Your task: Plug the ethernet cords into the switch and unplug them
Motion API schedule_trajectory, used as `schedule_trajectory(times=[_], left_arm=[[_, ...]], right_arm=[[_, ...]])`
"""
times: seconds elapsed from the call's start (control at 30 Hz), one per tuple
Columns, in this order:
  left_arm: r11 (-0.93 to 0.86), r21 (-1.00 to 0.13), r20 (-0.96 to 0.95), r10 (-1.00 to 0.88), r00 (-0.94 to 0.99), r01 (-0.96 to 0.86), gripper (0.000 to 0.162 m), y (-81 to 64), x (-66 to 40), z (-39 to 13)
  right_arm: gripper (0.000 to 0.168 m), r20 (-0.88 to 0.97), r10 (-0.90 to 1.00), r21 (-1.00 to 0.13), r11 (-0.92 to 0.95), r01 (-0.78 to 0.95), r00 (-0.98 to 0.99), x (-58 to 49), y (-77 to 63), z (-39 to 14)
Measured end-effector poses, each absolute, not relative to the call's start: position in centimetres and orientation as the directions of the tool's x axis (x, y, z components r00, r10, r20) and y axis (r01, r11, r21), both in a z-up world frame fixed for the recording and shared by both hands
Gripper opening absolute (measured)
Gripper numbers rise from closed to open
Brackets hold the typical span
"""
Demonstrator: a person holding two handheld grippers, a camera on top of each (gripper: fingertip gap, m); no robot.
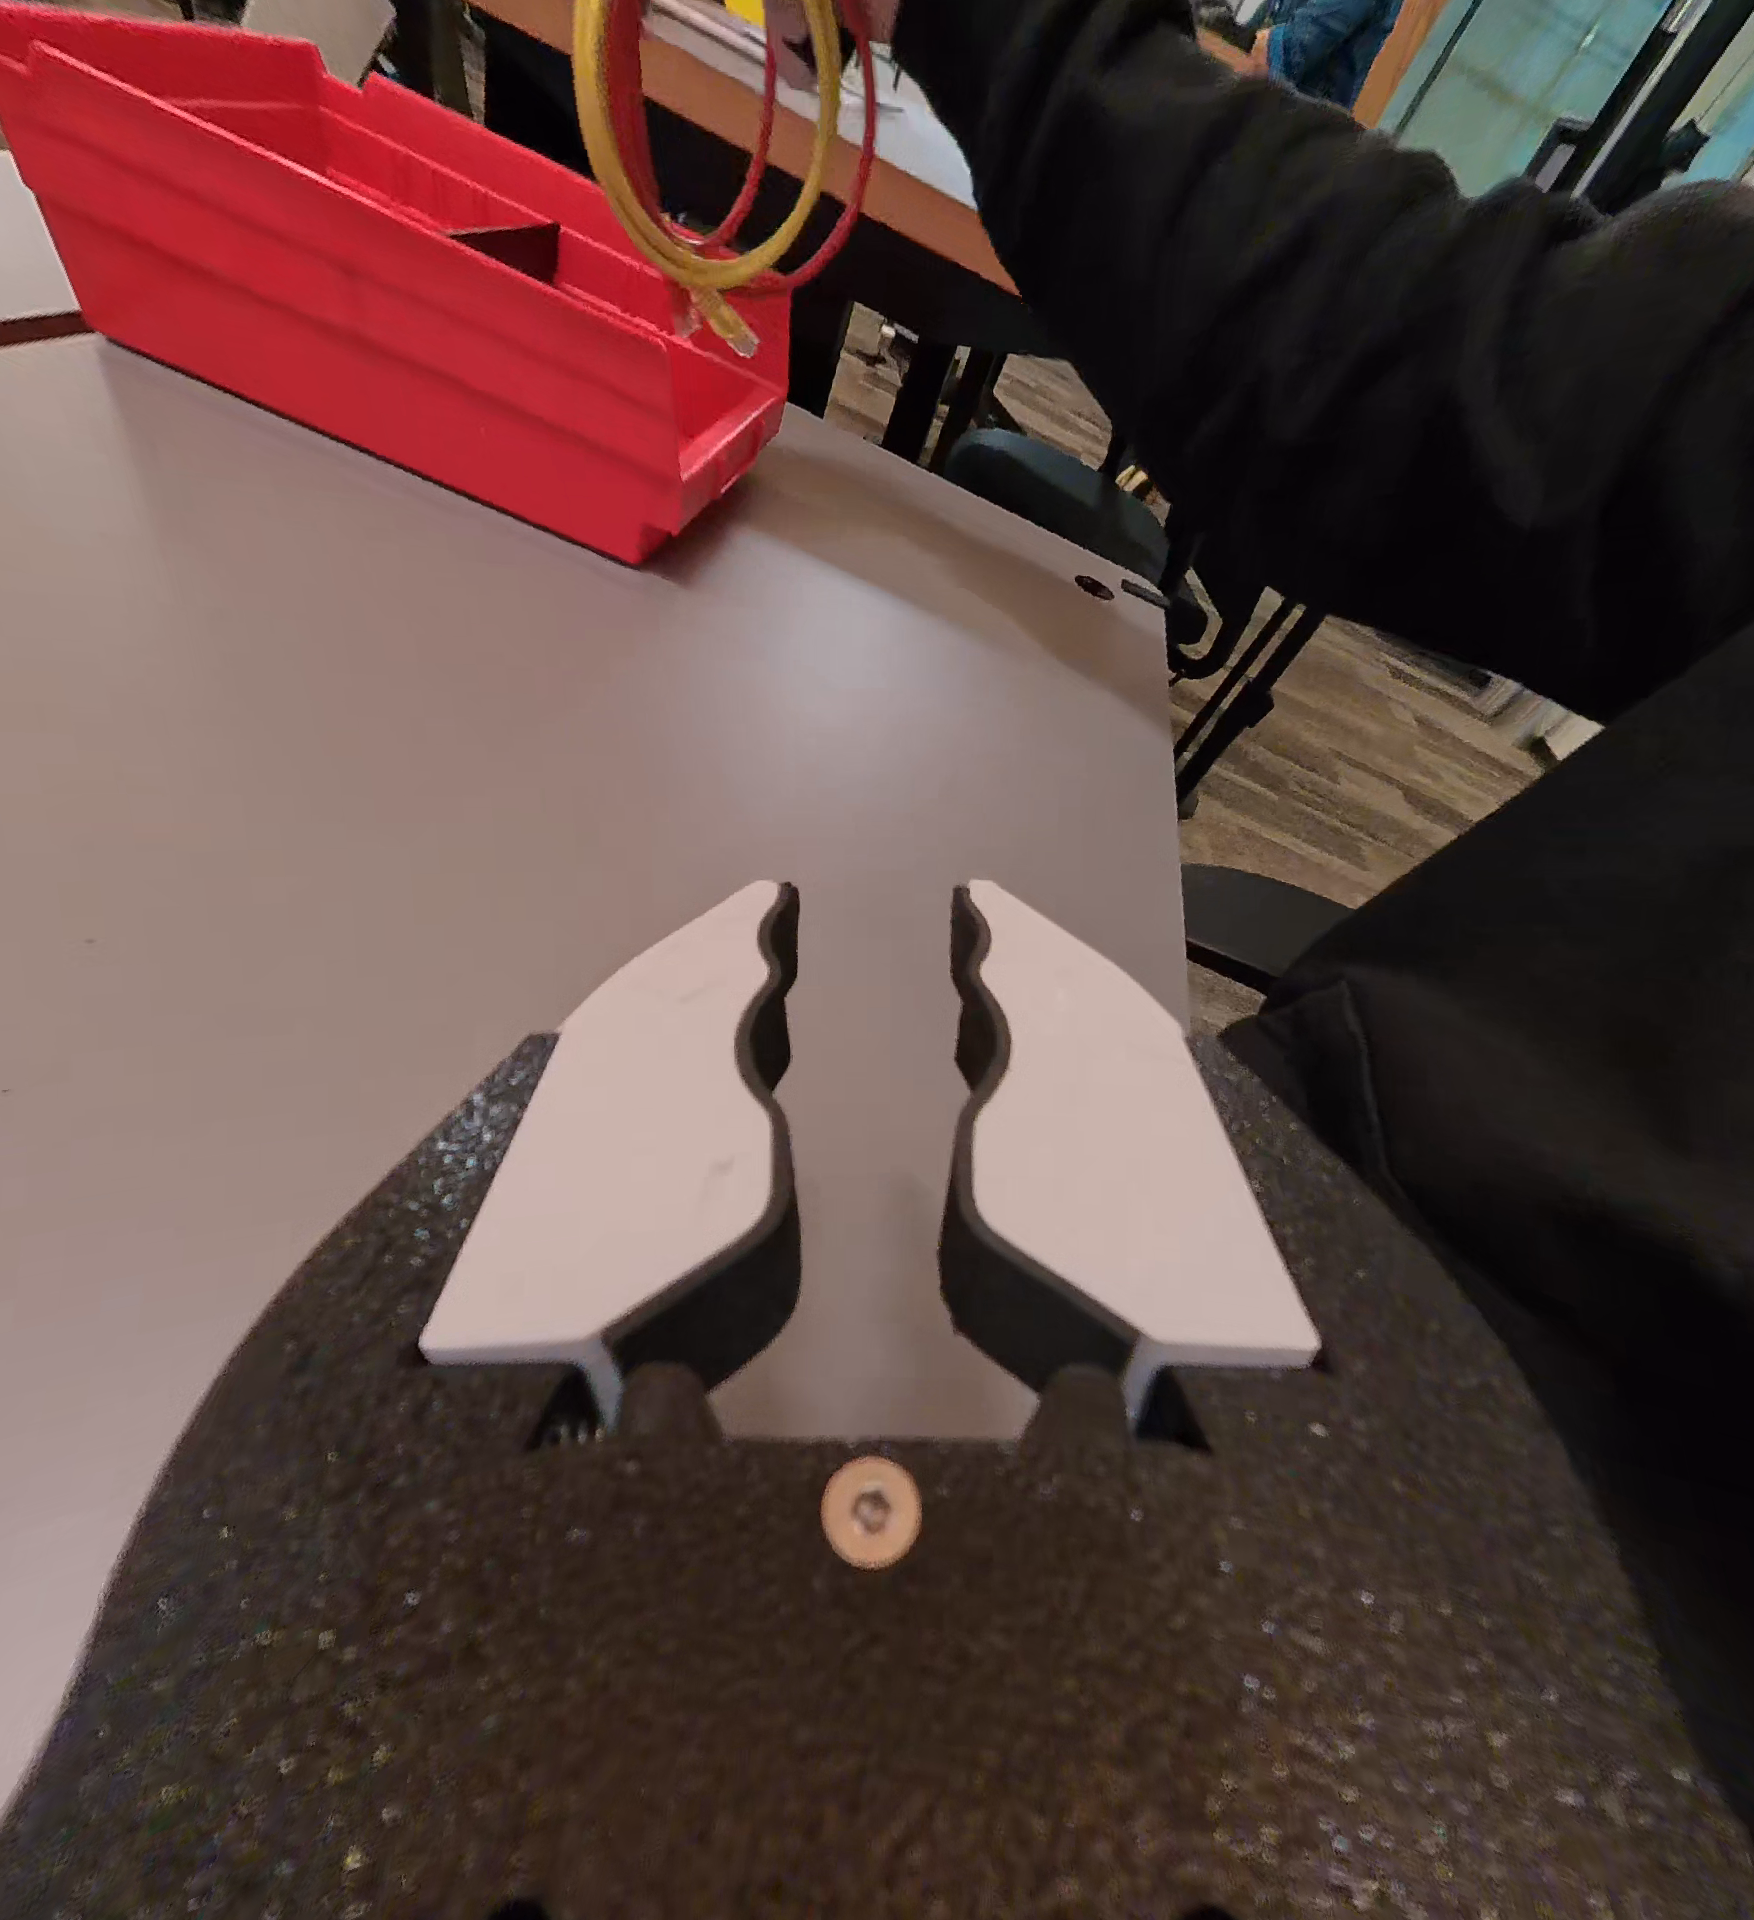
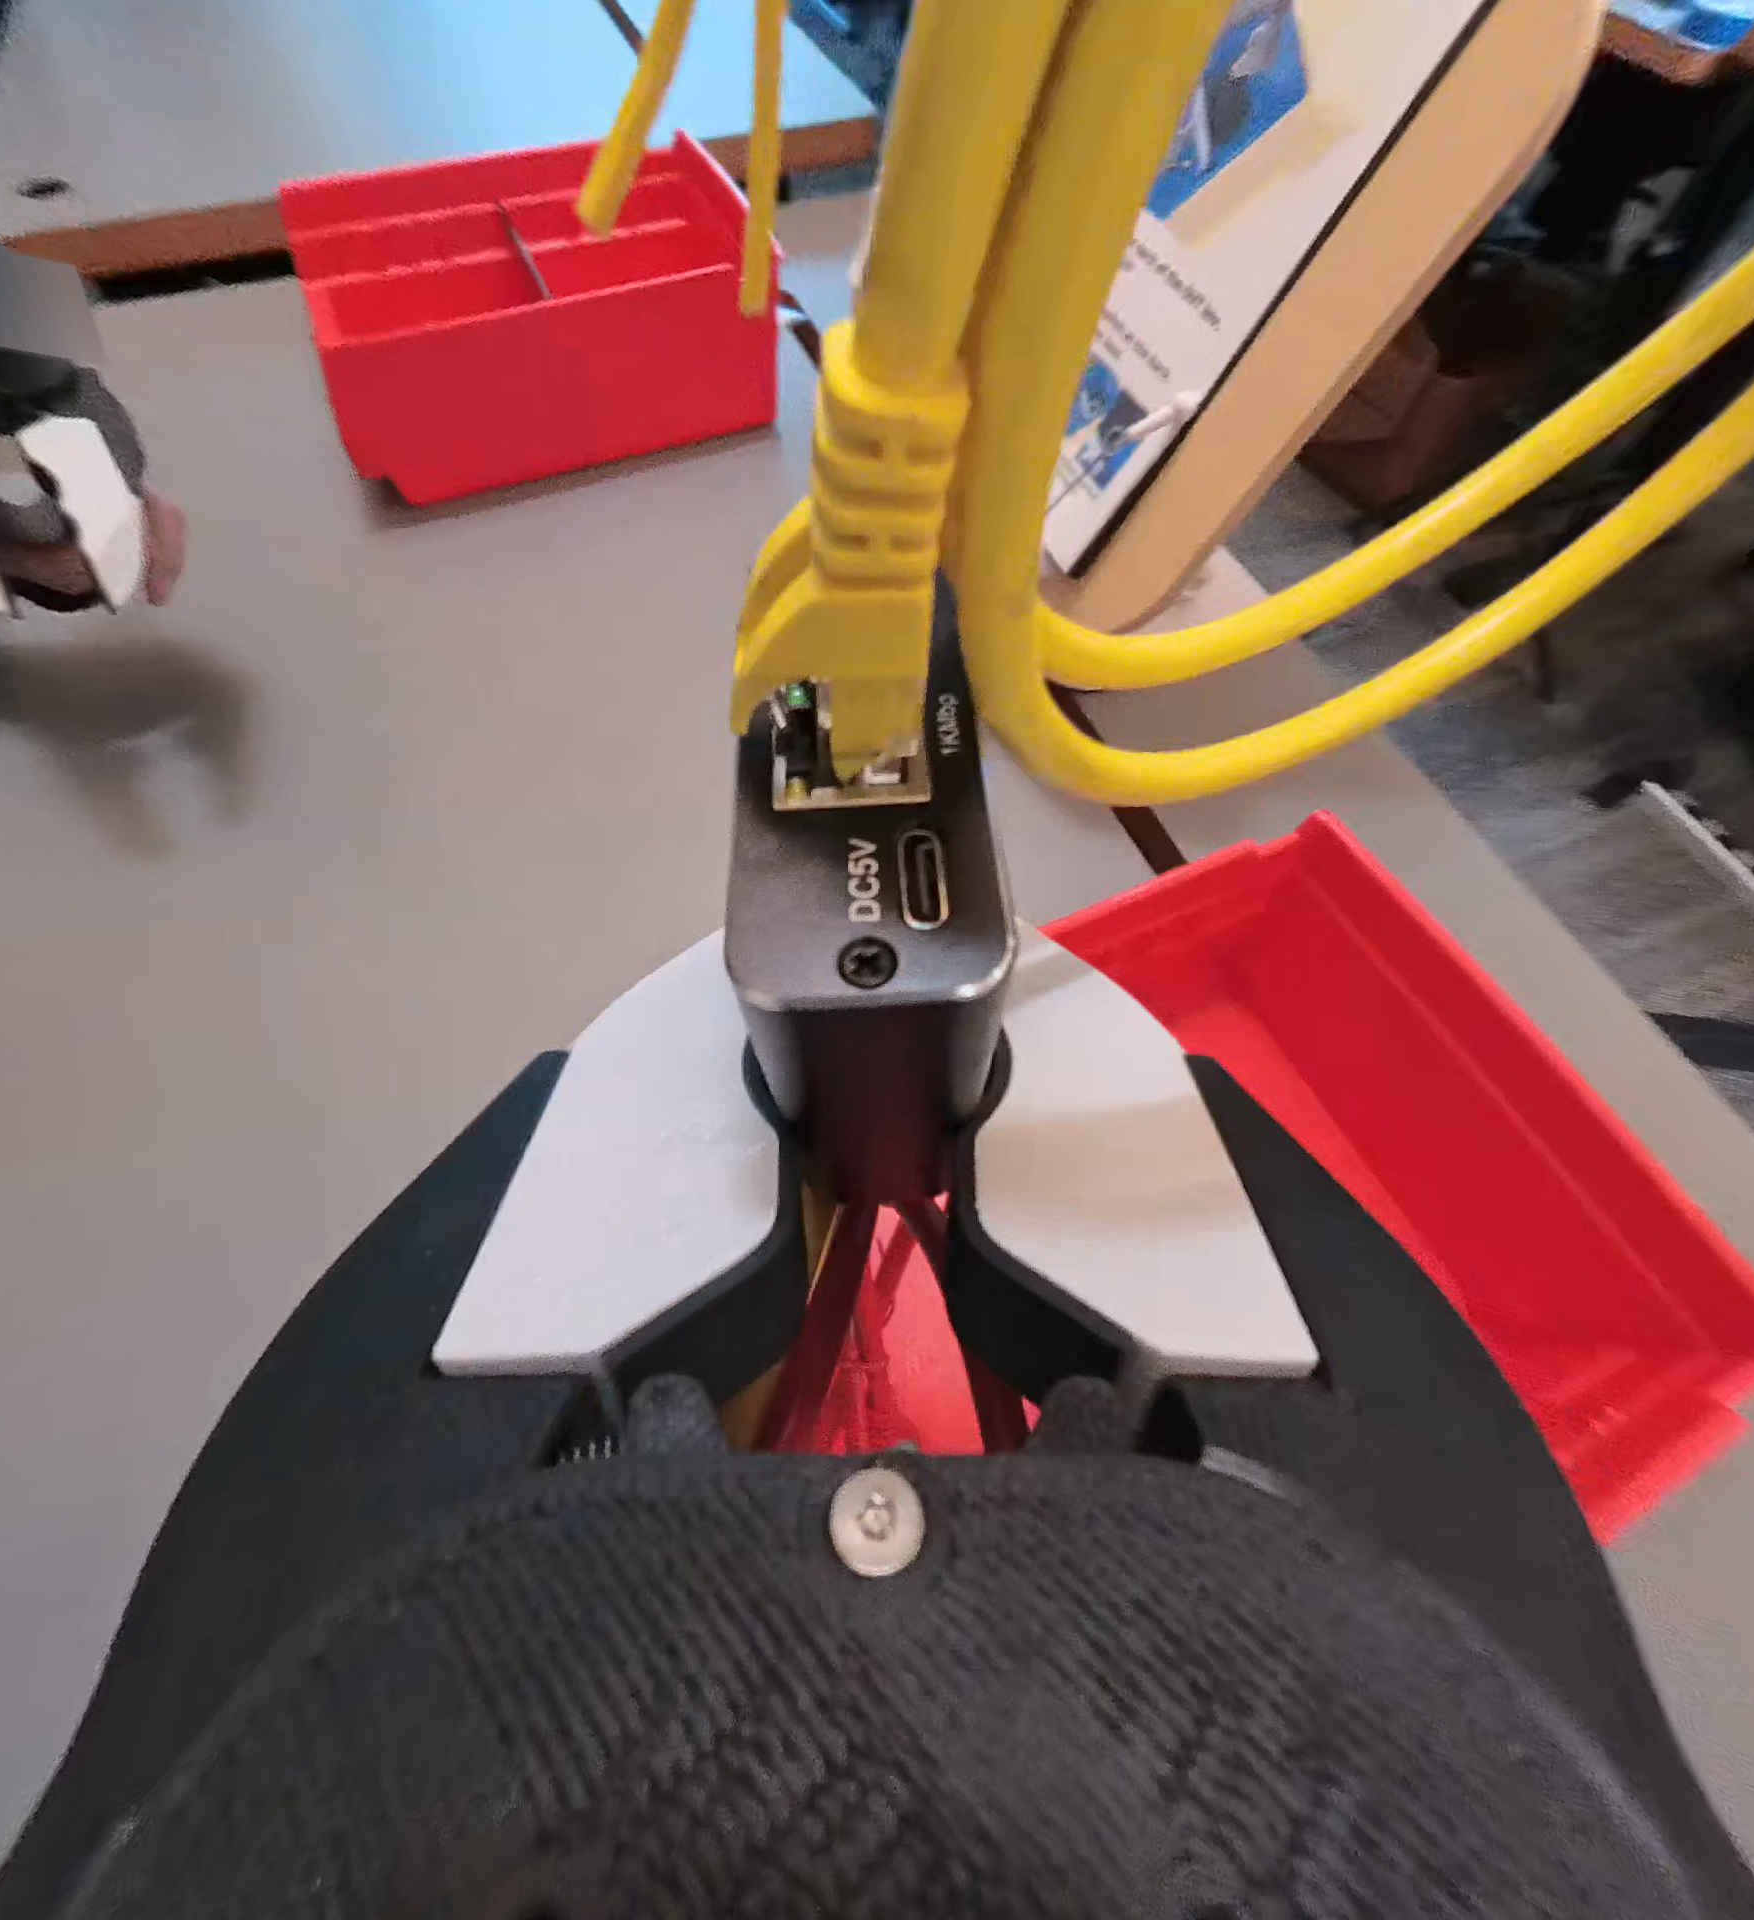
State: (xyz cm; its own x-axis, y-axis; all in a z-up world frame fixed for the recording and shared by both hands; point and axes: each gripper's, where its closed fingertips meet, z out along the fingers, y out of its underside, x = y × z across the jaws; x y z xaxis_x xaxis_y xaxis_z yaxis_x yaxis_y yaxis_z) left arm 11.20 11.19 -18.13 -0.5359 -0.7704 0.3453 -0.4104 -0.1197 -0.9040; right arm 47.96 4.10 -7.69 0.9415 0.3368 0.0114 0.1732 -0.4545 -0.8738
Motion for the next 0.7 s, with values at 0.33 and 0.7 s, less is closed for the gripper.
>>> schedule_trajectory(times=[0.33,0.7], left_arm=[[-0.078,-0.861,0.384,-0.749,-0.540,-0.503,0.028,10.8,10.0,-20.7],[-0.135,-0.828,0.471,-0.693,-0.546,-0.544,0.026,10.5,10.6,-20.9]], right_arm=[[0.028,-0.002,0.467,-0.949,-0.280,0.146,0.884,48.7,5.0,-12.2],[0.032,-0.234,0.346,-0.798,-0.603,0.024,0.909,51.7,4.0,-17.1]])
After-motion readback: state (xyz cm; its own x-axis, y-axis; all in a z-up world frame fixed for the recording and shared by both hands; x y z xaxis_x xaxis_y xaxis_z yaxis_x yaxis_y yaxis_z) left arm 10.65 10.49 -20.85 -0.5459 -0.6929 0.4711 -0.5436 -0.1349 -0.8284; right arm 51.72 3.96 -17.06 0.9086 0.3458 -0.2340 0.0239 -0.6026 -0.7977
